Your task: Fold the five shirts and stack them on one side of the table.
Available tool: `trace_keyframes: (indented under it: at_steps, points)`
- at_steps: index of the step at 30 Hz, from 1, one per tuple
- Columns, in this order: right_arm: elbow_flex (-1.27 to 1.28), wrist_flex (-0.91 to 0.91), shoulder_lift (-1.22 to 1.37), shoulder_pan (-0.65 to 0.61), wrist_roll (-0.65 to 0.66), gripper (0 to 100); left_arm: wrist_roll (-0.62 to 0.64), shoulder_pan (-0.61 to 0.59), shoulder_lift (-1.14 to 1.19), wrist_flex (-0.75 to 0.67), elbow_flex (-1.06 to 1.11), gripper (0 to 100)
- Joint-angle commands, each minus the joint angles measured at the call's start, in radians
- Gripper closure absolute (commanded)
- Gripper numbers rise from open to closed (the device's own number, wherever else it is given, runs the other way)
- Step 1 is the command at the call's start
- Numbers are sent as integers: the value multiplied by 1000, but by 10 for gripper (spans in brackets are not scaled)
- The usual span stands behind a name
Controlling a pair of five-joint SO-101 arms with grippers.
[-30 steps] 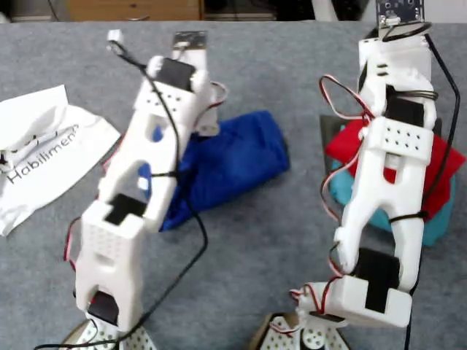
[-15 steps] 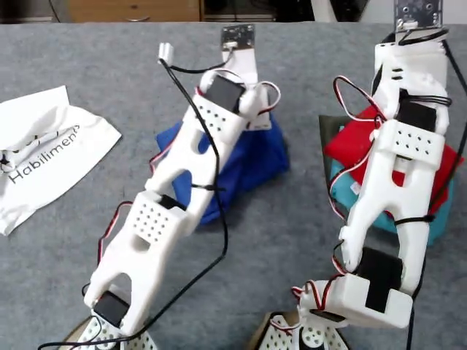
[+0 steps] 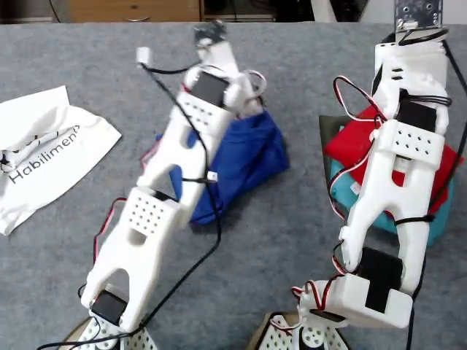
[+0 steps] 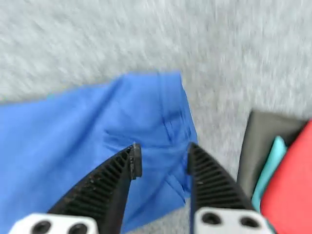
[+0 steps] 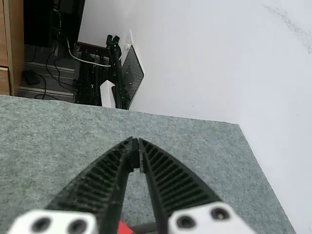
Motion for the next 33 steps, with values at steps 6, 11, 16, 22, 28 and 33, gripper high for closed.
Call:
trace_keyframes:
  at_steps: [6,11,16,22,28,33]
  points:
    - [-90,190,-27,-298,226,993,6,-299,-35,123,58,981]
    - [-343,483,193,-483,247,993,-14,-473,-33,123,232,981]
    - [-748,827,498,-576,173,993,-97,-529,-99,123,368,981]
    - [-1239,1180,837,-644,172,994,-164,-526,-246,112,580,980]
    - [-1523,1381,1090,-699,192,994,-241,-542,-309,-57,864,980]
    - [-1478,1381,1101,-710,190,994,-256,-535,-527,-273,1180,980]
